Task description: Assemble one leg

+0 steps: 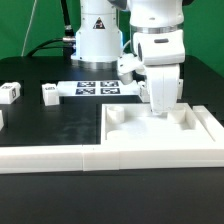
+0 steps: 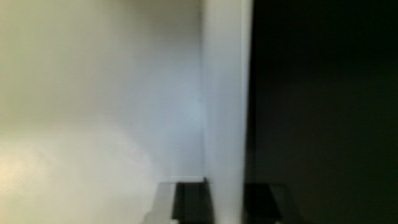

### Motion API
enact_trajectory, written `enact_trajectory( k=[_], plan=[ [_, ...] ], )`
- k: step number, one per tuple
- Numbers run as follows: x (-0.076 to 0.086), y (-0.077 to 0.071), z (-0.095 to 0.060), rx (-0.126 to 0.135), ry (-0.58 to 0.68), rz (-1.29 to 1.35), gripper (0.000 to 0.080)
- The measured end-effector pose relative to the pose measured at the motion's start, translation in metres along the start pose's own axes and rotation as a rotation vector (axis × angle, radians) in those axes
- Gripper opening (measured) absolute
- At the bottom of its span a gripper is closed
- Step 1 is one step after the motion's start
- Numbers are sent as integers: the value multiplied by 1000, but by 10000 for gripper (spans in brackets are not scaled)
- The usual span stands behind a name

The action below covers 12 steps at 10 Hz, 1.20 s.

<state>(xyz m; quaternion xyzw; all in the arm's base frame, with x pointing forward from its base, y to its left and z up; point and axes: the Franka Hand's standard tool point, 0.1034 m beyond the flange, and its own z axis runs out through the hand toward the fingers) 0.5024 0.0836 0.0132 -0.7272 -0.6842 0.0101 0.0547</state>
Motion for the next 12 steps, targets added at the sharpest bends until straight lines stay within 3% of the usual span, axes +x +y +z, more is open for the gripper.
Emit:
enact_trajectory(
  k=[1,2,3,4,5,11,12],
  plan=[
    [0,0,0,1,0,0,64],
    [0,0,0,1,0,1,300],
    [0,0,0,1,0,1,300],
    [0,0,0,1,0,1,484],
    [0,0,0,1,0,1,597],
    [0,0,-1,-1,-1,4,648],
    [2,-5,-11,-11,-8,33,648]
  ],
)
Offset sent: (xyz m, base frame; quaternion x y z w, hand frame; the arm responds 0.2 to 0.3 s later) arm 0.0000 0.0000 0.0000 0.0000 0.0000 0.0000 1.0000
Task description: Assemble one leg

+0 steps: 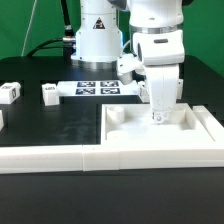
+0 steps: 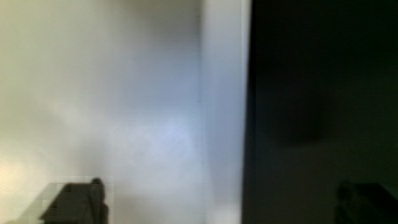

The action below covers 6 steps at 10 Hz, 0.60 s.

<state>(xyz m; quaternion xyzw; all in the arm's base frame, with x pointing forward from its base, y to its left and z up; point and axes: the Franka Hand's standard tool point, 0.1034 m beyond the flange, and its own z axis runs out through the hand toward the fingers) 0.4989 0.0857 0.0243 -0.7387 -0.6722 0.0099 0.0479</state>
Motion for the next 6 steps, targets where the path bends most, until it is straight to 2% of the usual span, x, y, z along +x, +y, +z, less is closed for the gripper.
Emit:
enact_trajectory(
  k=[2,3,6],
  plan=[
    [2,-20,-23,-18,-22,22,648],
    [0,-28,-29,-21,-28,50,648],
    [-2,-32,-28,-17,-31,81,648]
  ],
)
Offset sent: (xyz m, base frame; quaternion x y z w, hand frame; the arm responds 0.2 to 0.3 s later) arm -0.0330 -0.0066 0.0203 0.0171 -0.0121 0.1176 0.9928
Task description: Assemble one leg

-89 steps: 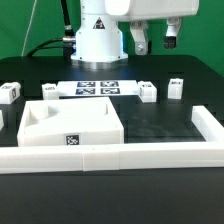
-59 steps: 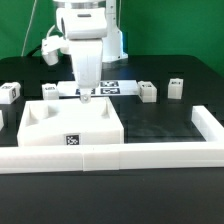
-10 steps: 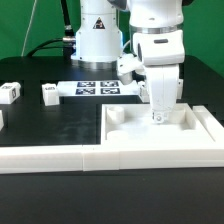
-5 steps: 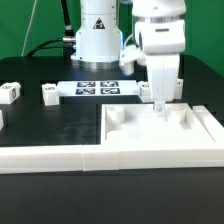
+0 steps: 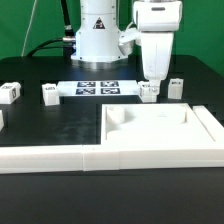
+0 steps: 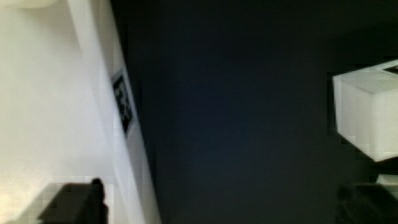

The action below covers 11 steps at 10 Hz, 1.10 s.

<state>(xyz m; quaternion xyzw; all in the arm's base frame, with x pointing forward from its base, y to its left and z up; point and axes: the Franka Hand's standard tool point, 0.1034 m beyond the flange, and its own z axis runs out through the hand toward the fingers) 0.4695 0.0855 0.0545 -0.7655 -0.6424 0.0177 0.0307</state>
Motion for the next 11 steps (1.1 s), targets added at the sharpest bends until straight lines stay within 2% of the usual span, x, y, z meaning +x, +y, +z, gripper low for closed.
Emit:
enact_trajectory(
  k=[3,4,5,7,9,11],
  plan=[
    [1,-4,2,4,11,366,648],
    [-1,-19,7,0,23,553,648],
    [0,-32,9,8,17,692,648],
    [7,-40,10,12,22,934,648],
    [18,-53,10,39,24,1213,648],
    [30,-58,10,59,28,1425,648]
  ],
)
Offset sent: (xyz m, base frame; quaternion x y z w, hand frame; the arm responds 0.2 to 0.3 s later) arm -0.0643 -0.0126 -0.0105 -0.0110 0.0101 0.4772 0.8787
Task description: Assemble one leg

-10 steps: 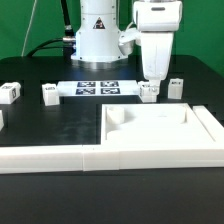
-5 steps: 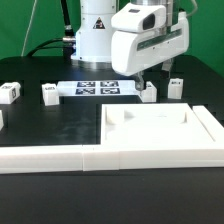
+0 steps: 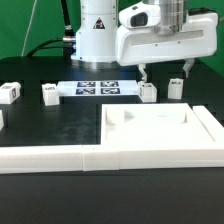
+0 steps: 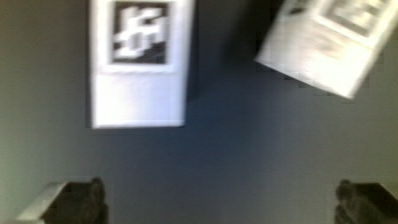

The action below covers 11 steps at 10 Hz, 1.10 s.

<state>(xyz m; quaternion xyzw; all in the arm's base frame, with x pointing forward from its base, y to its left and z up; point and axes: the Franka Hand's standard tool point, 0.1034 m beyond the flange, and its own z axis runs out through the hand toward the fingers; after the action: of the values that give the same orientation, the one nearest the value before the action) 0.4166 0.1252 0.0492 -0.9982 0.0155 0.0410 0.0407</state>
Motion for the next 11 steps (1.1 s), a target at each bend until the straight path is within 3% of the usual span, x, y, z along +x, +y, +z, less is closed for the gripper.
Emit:
enact_trajectory(
  k=[5,7,8,9,11],
  plan=[
    [-6,-9,3,30,-5,362,648],
    [-22,-24,9,24,-37,343,648],
    [-21,-23,9,25,-34,337,648],
    [-25,-21,10,19,-76,309,648],
    [-22,-16,10,38,-232,291,648]
  ],
)
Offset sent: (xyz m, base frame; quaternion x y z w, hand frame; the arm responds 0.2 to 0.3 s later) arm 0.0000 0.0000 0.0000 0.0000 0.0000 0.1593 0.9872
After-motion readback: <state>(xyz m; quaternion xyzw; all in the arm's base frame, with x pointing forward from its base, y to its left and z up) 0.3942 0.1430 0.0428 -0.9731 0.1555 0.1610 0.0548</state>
